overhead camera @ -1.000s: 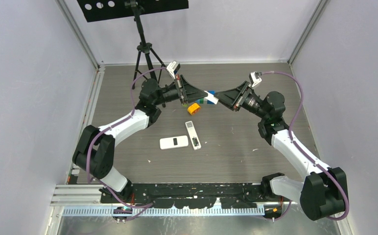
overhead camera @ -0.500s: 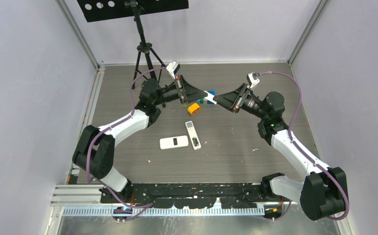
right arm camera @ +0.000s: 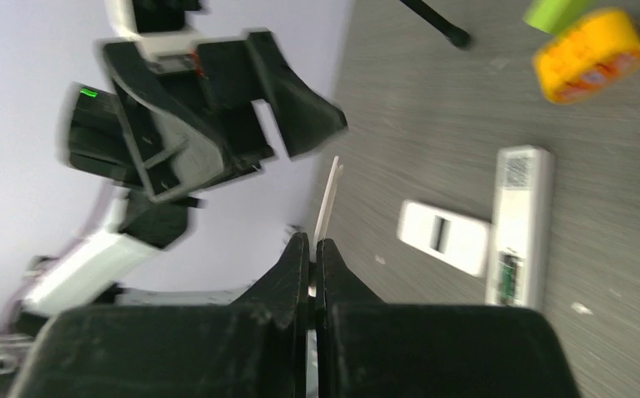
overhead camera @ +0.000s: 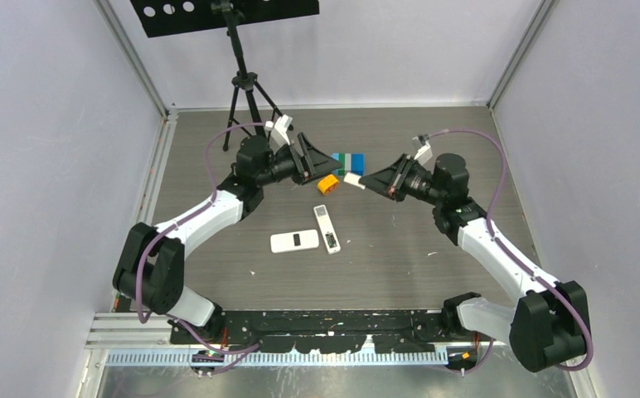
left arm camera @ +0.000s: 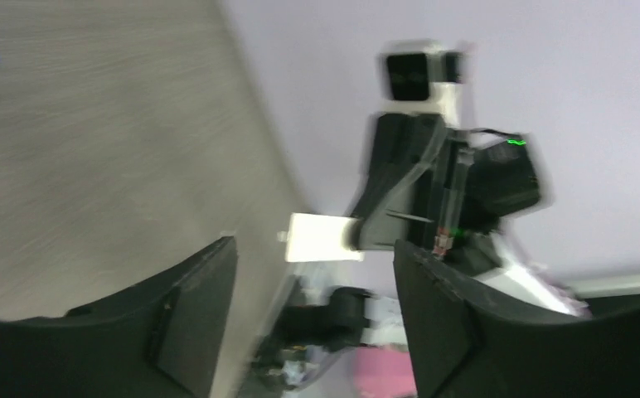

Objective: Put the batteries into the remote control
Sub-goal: Pick up the battery cover at the center of the board, then adjust the remote control at the center of the board.

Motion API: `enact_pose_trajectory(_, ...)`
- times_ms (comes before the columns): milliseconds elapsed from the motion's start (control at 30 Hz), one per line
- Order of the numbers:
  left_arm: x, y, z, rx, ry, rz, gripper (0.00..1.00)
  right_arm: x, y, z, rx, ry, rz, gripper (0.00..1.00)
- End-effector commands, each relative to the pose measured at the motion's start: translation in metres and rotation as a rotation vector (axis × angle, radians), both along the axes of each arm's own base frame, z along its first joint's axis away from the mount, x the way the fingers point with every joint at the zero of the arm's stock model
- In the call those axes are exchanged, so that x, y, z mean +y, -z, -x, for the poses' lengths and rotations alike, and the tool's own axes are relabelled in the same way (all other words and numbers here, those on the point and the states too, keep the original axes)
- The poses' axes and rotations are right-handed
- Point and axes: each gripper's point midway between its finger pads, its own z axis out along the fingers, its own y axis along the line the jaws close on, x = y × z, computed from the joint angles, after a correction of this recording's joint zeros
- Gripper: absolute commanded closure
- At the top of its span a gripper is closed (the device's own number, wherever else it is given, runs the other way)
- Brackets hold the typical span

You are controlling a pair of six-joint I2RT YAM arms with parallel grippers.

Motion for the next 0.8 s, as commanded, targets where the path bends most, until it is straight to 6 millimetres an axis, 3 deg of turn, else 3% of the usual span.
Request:
enact_pose_trajectory(0, 0.057, 0.103, -0.024, -0.009, -0.215, -0.491, 0.22, 0.016, 0.075, 0.025, 0.093, -0.102, 0.323, 1.00)
enact_pose_trajectory(67, 0.071, 0.129, -0.026, 0.019, -0.232, -0.603, 0.18, 0.037, 0.101, 0.049, 0.098, -0.213, 0.435, 1.00)
enact_pose_trajectory(167, 0.078, 0.146, -0.029, 0.040, -0.243, -0.649, 0.17, 0.061, 0.131, 0.081, 0.122, -0.351, 0.523, 1.00)
enact_pose_trajectory(300, 0.085, 0.161, -0.034, 0.055, -0.264, -0.702, 0.17, 0.073, 0.160, 0.100, 0.164, -0.427, 0.603, 1.00)
enact_pose_trajectory(467, 0.087, 0.171, -0.035, 0.065, -0.256, -0.726, 0.16, 0.069, 0.192, 0.095, 0.232, -0.417, 0.691, 1.00)
enact_pose_trajectory(633, 0.090, 0.176, -0.033, 0.061, -0.257, -0.743, 0.16, 0.055, 0.205, 0.069, 0.257, -0.277, 0.779, 1.00)
enact_pose_trajectory(767, 0.095, 0.181, -0.031, 0.052, -0.256, -0.773, 0.16, 0.033, 0.211, 0.051, 0.323, -0.170, 0.779, 1.00)
